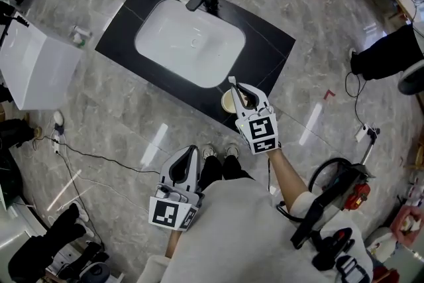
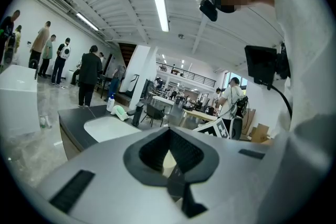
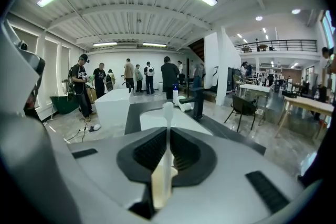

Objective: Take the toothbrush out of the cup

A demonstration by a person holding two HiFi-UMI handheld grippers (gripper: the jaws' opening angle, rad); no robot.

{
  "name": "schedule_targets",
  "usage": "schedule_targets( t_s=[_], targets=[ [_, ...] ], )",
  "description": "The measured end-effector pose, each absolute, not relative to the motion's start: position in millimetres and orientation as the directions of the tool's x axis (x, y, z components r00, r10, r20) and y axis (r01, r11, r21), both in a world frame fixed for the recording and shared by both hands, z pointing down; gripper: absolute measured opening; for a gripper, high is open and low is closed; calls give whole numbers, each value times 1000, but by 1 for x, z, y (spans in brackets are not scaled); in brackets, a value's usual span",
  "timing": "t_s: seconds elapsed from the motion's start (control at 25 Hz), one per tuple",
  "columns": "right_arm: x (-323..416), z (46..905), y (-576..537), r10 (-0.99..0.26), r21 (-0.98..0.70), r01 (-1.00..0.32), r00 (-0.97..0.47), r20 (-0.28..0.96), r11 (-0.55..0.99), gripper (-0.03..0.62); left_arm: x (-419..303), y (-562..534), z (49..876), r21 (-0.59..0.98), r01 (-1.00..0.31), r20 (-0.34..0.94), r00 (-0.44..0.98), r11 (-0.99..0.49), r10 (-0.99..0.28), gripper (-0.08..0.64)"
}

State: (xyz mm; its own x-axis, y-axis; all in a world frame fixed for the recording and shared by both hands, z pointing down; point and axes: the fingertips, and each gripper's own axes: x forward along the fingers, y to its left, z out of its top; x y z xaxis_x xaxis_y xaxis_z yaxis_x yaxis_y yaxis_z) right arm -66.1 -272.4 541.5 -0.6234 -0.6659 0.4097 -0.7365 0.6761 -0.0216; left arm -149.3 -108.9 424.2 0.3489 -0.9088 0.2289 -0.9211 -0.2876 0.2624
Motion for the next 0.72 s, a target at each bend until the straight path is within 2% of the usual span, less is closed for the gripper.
schedule_targets(
  t_s=[0.72],
  targets=[
    [-38,438,-246,-747,7,-760,-636,195,650,26,-114,-123,396,194,-879,111,462,-436,-880,3]
  ],
)
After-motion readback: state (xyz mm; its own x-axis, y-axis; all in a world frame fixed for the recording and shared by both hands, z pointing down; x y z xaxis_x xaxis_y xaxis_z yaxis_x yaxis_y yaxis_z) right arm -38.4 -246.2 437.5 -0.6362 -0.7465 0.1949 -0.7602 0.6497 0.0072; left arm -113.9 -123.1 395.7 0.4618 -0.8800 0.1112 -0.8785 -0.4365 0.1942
